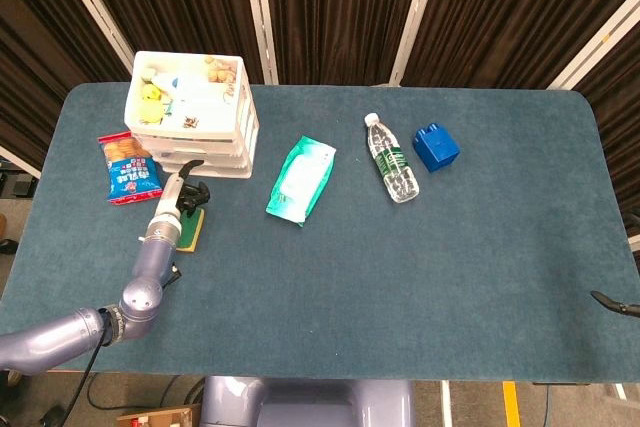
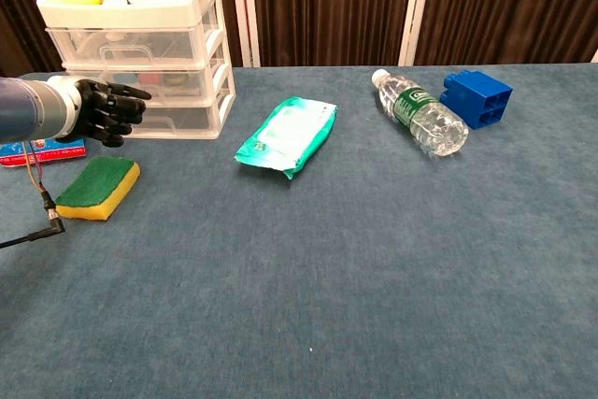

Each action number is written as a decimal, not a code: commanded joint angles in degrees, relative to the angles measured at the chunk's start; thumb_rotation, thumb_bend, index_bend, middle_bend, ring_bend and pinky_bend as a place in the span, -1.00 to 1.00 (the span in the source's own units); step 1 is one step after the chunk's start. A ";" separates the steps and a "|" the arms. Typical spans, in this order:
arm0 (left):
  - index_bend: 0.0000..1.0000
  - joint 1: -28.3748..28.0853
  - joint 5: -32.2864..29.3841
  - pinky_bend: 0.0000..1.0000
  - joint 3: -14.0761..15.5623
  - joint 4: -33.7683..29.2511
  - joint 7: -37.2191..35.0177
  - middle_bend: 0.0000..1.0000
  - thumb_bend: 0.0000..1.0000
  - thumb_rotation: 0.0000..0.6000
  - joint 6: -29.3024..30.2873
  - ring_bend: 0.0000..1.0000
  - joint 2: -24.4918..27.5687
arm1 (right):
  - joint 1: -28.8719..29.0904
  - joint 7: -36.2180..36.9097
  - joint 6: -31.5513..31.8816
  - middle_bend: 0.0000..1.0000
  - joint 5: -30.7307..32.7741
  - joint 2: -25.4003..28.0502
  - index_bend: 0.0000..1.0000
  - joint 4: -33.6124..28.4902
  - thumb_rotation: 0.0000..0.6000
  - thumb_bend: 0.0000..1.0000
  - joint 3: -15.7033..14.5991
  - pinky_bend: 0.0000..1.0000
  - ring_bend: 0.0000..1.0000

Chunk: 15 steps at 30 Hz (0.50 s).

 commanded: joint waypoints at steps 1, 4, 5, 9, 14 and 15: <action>-0.74 -0.28 -0.14 0.75 -0.29 0.73 -0.67 0.95 0.48 1.00 -0.66 0.83 -0.48 | -0.02 0.00 0.05 -1.00 0.00 0.00 -1.00 0.01 1.00 -0.72 0.01 -1.00 -1.00; -0.74 -0.24 0.30 0.75 -0.60 1.46 -2.00 0.95 0.49 1.00 -1.38 0.83 -1.14 | -0.03 -0.09 0.09 -1.00 -0.04 -0.02 -1.00 -0.01 1.00 -0.72 0.00 -1.00 -1.00; -0.74 -0.14 0.74 0.75 -0.73 1.56 -2.57 0.95 0.49 1.00 -1.47 0.83 -1.37 | -0.04 -0.14 0.12 -1.00 -0.05 -0.03 -1.00 -0.02 1.00 -0.72 -0.01 -1.00 -1.00; -0.73 0.71 3.50 0.75 -1.36 1.69 -5.68 0.95 0.49 1.00 -2.30 0.83 -2.19 | -0.04 -0.22 0.16 -1.00 -0.11 -0.04 -1.00 -0.04 1.00 -0.72 -0.02 -1.00 -1.00; -0.68 1.20 5.51 0.75 -1.94 2.28 -8.42 0.96 0.49 1.00 -2.94 0.83 -2.94 | -0.14 -0.48 0.41 -1.00 -0.18 -0.10 -1.00 -0.13 1.00 -0.72 -0.02 -1.00 -1.00; -0.67 1.19 5.63 0.75 -1.87 2.41 -8.55 0.96 0.49 1.00 -3.02 0.83 -3.01 | -0.15 -0.52 0.43 -1.00 -0.17 -0.11 -1.00 -0.15 1.00 -0.72 -0.02 -1.00 -1.00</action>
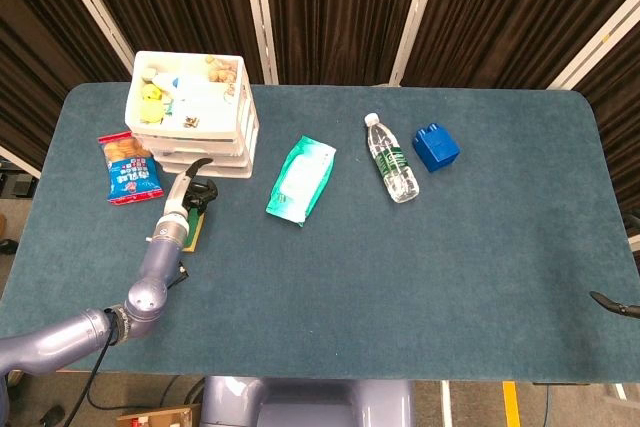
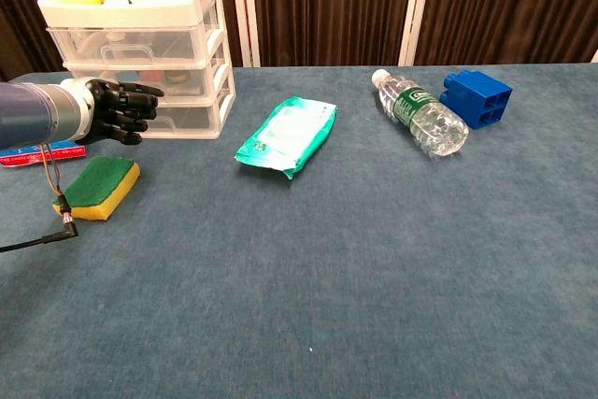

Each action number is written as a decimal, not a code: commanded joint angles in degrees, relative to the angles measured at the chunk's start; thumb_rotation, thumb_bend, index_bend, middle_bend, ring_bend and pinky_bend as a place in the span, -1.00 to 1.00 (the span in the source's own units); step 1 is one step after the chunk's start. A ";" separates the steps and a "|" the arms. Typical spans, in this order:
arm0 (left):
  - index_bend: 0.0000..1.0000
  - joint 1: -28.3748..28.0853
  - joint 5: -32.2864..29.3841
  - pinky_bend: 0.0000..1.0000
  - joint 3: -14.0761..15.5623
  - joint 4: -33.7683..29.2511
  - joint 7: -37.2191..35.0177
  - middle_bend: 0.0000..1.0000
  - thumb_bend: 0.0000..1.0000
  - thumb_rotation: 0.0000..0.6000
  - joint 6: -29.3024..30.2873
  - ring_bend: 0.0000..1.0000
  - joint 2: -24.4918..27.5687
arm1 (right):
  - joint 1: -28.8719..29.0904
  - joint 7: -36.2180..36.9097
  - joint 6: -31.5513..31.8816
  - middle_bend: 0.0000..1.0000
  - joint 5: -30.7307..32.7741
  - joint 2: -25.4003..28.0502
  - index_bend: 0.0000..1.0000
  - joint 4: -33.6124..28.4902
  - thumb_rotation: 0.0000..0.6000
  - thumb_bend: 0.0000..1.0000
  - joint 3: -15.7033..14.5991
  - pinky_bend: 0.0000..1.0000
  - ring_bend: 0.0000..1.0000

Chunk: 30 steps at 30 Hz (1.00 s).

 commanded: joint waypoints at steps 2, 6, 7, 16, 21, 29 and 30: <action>-0.66 0.09 0.50 0.75 0.09 0.69 -0.69 0.96 0.49 1.00 -0.60 0.83 -0.43 | -0.04 -0.15 0.08 -1.00 -0.02 -0.02 -1.00 -0.05 1.00 -0.72 -0.01 -1.00 -1.00; -0.59 -0.16 0.28 0.75 0.41 1.41 -0.88 0.96 0.49 1.00 -1.18 0.84 -0.71 | -0.06 -0.24 0.10 -1.00 -0.05 0.00 -1.00 -0.20 1.00 -0.72 -0.03 -1.00 -1.00; -0.57 -0.20 0.26 0.75 0.46 1.50 -0.97 0.96 0.49 1.00 -1.27 0.84 -0.77 | -0.09 -0.29 0.13 -1.00 -0.03 0.01 -1.00 -0.23 1.00 -0.72 -0.03 -1.00 -1.00; -0.48 1.11 2.24 0.75 1.80 -1.49 -1.60 0.96 0.49 1.00 -0.56 0.84 0.10 | -0.15 -0.34 0.21 -1.00 0.06 0.00 -1.00 -0.34 1.00 -0.72 0.03 -1.00 -1.00; -0.45 2.70 3.75 0.75 2.54 -4.44 -2.54 0.96 0.50 1.00 -0.10 0.84 1.31 | -0.20 -0.41 0.36 -1.00 0.05 -0.01 -1.00 -0.38 1.00 -0.72 0.06 -1.00 -1.00; -0.45 5.37 6.75 0.75 4.03 -8.40 -4.07 0.96 0.50 1.00 0.57 0.84 3.24 | -0.23 -0.45 0.29 -1.00 0.19 0.04 -1.00 -0.56 1.00 -0.72 0.11 -1.00 -1.00; -0.45 5.69 7.11 0.75 4.20 -8.83 -4.26 0.96 0.50 1.00 0.71 0.84 3.47 | -0.24 -0.47 0.33 -1.00 0.18 0.05 -1.00 -0.56 1.00 -0.72 0.12 -1.00 -1.00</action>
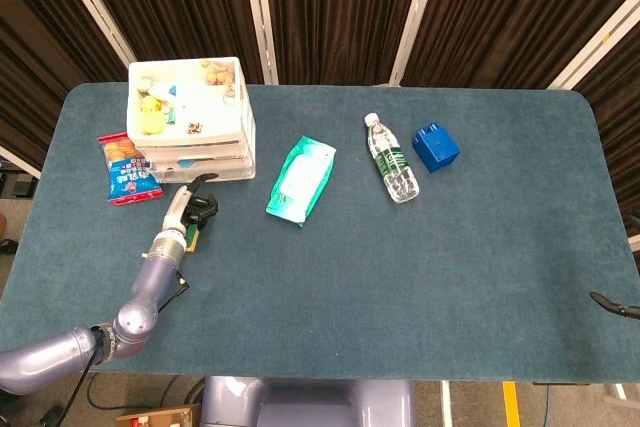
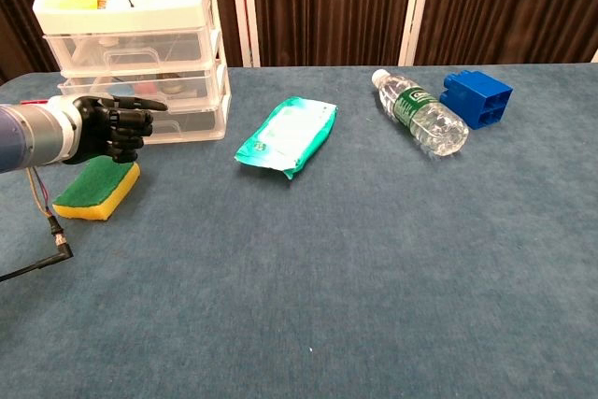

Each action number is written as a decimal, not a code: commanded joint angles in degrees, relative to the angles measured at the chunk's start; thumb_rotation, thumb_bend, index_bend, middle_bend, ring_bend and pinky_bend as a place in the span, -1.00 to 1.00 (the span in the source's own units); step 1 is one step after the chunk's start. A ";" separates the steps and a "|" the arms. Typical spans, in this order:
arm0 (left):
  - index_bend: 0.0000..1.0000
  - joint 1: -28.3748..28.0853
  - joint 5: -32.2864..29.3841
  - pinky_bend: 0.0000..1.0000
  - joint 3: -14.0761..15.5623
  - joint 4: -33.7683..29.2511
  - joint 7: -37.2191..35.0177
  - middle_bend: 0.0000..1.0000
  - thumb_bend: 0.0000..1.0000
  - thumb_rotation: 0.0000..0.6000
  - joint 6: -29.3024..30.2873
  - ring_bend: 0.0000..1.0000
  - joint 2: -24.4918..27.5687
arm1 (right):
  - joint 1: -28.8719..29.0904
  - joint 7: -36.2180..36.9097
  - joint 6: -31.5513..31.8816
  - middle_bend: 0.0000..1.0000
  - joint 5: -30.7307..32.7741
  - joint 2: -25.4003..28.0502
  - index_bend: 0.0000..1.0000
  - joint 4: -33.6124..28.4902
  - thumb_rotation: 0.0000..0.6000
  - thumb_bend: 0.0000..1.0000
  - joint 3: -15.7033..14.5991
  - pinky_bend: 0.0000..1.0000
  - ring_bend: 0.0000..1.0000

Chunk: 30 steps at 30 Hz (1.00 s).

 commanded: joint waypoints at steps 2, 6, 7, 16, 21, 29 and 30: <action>-0.45 1.47 1.69 0.75 1.00 -1.84 -0.76 0.96 0.50 1.00 0.68 0.84 1.14 | -0.04 -0.05 0.09 -1.00 -0.02 0.00 -1.00 0.00 1.00 -0.72 0.02 -1.00 -1.00; -0.47 2.80 3.00 0.75 2.36 -3.13 -0.91 0.96 0.50 1.00 1.15 0.84 2.23 | -0.07 -0.04 0.14 -1.00 0.02 0.00 -1.00 -0.02 1.00 -0.72 0.06 -1.00 -1.00; -0.48 3.08 3.28 0.75 2.68 -3.41 -0.92 0.96 0.50 1.00 1.12 0.84 2.53 | -0.08 -0.05 0.16 -1.00 0.03 -0.01 -1.00 -0.02 1.00 -0.72 0.07 -1.00 -1.00; -0.54 5.39 10.16 0.75 6.29 -7.96 1.15 0.95 0.48 1.00 3.29 0.83 6.05 | -0.11 -0.24 0.20 -1.00 0.10 -0.01 -1.00 -0.14 1.00 -0.72 0.15 -1.00 -1.00; -0.50 5.52 17.25 0.75 10.01 -9.65 7.30 0.96 0.47 1.00 7.59 0.84 8.13 | -0.18 -0.31 0.44 -1.00 0.11 -0.06 -1.00 -0.13 1.00 -0.72 0.23 -1.00 -1.00; -0.46 4.30 22.47 0.78 10.17 -10.99 17.46 0.98 0.48 1.00 18.01 0.88 8.11 | -0.22 -0.53 0.49 -1.00 0.05 -0.10 -1.00 -0.19 1.00 -0.72 0.23 -1.00 -1.00; -0.48 3.82 22.02 0.78 9.98 -11.00 19.22 0.99 0.49 1.00 18.65 0.88 8.16 | -0.22 -0.55 0.48 -1.00 0.06 -0.09 -1.00 -0.20 1.00 -0.72 0.23 -1.00 -1.00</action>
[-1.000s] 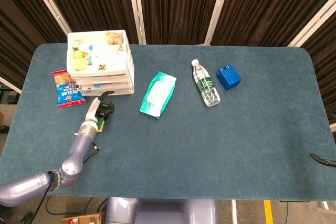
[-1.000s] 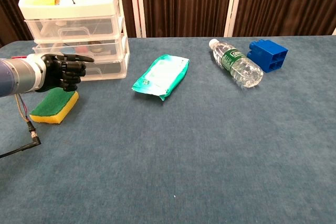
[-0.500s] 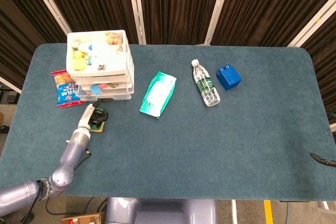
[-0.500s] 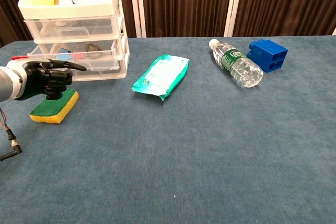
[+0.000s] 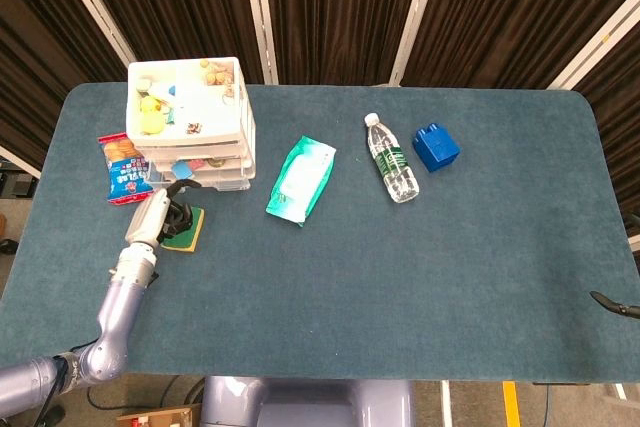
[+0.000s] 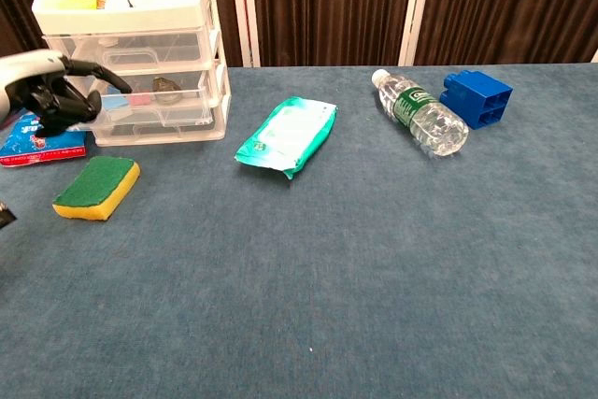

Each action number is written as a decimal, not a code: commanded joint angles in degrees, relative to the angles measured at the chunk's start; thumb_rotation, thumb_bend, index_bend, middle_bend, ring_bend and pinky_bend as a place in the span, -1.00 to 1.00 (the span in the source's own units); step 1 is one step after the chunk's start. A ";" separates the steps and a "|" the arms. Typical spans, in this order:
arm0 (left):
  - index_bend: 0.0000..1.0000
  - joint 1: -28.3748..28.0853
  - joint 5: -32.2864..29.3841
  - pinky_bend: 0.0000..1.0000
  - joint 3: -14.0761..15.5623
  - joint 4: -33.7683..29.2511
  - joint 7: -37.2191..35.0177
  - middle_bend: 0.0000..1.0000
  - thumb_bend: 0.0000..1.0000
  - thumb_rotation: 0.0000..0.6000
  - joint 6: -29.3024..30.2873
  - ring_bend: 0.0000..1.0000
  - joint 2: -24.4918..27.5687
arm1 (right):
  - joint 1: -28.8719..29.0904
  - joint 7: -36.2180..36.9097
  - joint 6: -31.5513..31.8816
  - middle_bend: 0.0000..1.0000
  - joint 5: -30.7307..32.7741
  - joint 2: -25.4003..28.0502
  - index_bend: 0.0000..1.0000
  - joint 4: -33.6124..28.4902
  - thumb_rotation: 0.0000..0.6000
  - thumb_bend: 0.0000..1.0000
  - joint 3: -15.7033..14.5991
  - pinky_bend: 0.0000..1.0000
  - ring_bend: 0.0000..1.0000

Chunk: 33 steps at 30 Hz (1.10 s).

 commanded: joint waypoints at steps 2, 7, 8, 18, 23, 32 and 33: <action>-0.50 -2.24 -1.84 0.79 -0.70 -0.78 8.49 0.99 0.49 1.00 3.60 0.89 0.40 | 0.00 0.00 -0.06 -1.00 0.01 0.01 -1.00 -0.02 1.00 -0.72 -0.02 -1.00 -1.00; -0.51 -5.37 -12.48 0.80 -2.44 -1.98 17.59 1.00 0.51 1.00 3.47 0.90 1.43 | 0.02 0.08 -0.13 -1.00 0.01 0.04 -1.00 -0.03 1.00 -0.72 -0.02 -1.00 -1.00; -0.51 -6.18 -15.03 0.80 -2.74 -2.10 19.59 1.00 0.51 1.00 3.51 0.90 1.62 | 0.02 0.09 -0.16 -1.00 0.00 0.05 -1.00 -0.03 1.00 -0.72 -0.03 -1.00 -1.00; -0.51 -10.93 -27.42 0.80 -3.89 0.40 27.50 1.00 0.52 1.00 3.87 0.90 0.70 | 0.05 0.11 -0.26 -1.00 0.02 0.04 -1.00 0.01 1.00 -0.72 -0.02 -1.00 -1.00; -0.52 -11.50 -29.10 0.80 -3.64 1.38 27.84 1.00 0.52 1.00 3.59 0.90 0.09 | 0.04 0.13 -0.24 -1.00 -0.01 0.06 -1.00 0.00 1.00 -0.72 -0.03 -1.00 -1.00; -0.38 -11.13 -30.39 0.80 -3.13 -0.63 27.22 1.00 0.53 1.00 2.36 0.90 1.55 | 0.03 0.07 -0.24 -1.00 -0.02 0.03 -1.00 -0.01 1.00 -0.72 -0.03 -1.00 -1.00; -0.35 -11.03 -30.47 0.80 -3.06 -1.09 27.09 1.00 0.52 1.00 2.24 0.90 1.82 | 0.02 0.05 -0.22 -1.00 -0.03 0.03 -1.00 -0.02 1.00 -0.72 -0.04 -1.00 -1.00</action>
